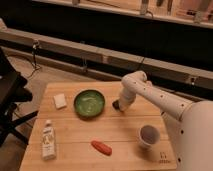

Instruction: Push the eraser across the table

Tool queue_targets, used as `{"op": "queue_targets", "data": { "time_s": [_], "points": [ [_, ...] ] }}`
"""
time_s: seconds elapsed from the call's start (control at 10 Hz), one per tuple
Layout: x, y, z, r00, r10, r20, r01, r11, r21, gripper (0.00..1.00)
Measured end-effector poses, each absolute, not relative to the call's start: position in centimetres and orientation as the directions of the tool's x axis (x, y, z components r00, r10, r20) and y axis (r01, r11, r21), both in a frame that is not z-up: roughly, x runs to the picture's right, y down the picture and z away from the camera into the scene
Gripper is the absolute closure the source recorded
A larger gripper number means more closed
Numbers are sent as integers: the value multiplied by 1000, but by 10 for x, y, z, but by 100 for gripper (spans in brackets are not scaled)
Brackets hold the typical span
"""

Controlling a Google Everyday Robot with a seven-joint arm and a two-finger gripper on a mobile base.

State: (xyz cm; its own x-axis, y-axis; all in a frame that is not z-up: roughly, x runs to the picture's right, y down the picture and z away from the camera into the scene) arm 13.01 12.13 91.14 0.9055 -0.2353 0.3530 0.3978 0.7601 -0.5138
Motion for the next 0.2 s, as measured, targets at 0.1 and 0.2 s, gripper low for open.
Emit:
{"op": "queue_targets", "data": {
  "time_s": [0.1, 0.2],
  "points": [
    [141, 121, 913, 919, -218, 328, 371, 760, -534, 100],
    [149, 122, 915, 927, -208, 312, 354, 759, -546, 100]
  ]
}}
